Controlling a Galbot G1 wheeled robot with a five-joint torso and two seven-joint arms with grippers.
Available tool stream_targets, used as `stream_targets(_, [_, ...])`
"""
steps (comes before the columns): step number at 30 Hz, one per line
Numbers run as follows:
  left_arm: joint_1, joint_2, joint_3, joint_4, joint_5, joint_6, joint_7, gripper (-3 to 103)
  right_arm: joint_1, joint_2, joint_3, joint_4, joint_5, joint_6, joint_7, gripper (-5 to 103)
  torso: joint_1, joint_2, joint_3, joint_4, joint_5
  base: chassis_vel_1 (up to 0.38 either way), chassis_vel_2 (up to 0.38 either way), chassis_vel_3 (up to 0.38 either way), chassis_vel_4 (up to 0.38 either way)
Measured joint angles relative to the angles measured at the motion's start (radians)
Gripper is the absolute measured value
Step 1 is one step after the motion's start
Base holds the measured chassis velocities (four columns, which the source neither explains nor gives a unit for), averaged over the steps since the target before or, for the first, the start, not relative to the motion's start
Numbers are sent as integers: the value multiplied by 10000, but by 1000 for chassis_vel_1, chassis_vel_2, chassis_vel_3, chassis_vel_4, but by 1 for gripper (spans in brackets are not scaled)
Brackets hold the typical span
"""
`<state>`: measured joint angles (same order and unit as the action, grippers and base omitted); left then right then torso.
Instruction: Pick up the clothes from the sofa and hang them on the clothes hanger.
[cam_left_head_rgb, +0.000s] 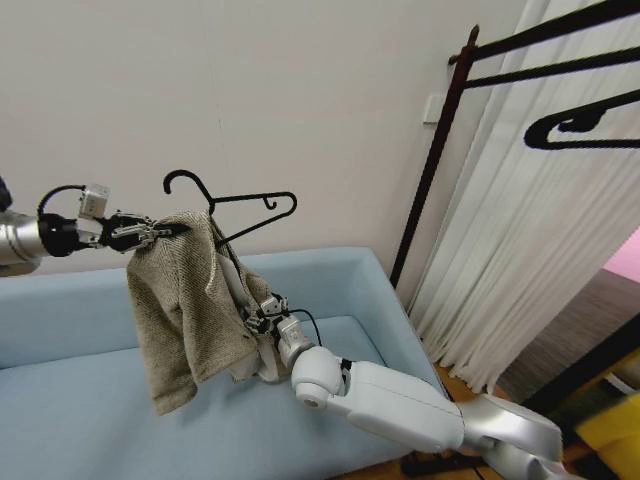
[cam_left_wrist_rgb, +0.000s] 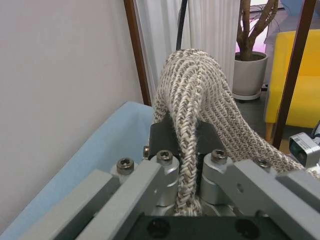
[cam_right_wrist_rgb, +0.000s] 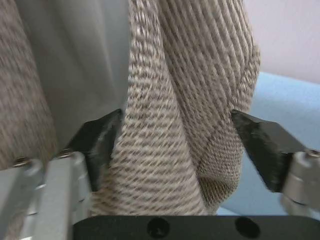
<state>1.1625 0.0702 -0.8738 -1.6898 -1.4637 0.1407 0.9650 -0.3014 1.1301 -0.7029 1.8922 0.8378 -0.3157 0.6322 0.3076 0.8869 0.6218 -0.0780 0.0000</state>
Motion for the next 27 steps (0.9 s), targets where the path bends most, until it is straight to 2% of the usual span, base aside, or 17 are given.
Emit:
stream_targets(1, [0,-13,0,2,-1,0,9,4,-81,-46,29,-76,-44,63,-67,66,0,0,0,0,0,0,0,0,0])
stream_targets(2, [0,-13,0,2,-1,0,9,4,-81,-46,29,-76,-44,63,-67,66,0,0,0,0,0,0,0,0,0])
stream_targets(4, [0,-42,0,2,-3,0,26,4,-213,-103,102,-274,-119,141,-138,56,0,0,0,0,1,0,0,0,0])
stream_targets(5, [-3,-49,0,-4,-14,0,29,4,-256,-110,131,-363,-151,165,-154,56,0,0,0,1,0,0,0,0,0])
stream_targets(7, [-13,-46,0,-7,-45,0,50,4,-291,-91,167,-493,-213,215,-181,44,0,0,0,0,0,0,0,0,0])
stream_targets(8, [-13,-46,0,-7,-45,0,50,4,-291,-91,167,-493,-213,215,-181,44,0,0,0,0,0,0,0,0,0])
stream_targets(11, [-18,12,-3,-9,-97,-2,89,4,-292,45,199,-679,-357,331,-213,28,0,0,0,1,1,0,0,0,0])
stream_targets(13, [-18,25,-4,-11,-109,-3,94,4,-287,81,206,-731,-431,389,-213,28,0,0,0,2,1,0,0,0,0])
stream_targets(16, [-19,29,-5,-33,-119,-6,102,4,-232,98,288,-733,-542,498,-162,13,0,-1,0,2,1,0,0,0,0])
stream_targets(17, [-19,29,-5,-33,-119,-6,102,4,-232,98,288,-733,-542,498,-162,13,0,-1,0,2,1,0,0,0,0])
stream_targets(19, [-19,-3,-5,-28,-119,-10,128,4,-140,4,347,-595,-558,548,-91,3,0,-1,0,1,1,0,0,0,0])
stream_targets(27, [16,-219,19,-114,31,-12,206,4,475,-843,798,145,-482,691,35,3,0,0,0,1,1,0,0,0,0])
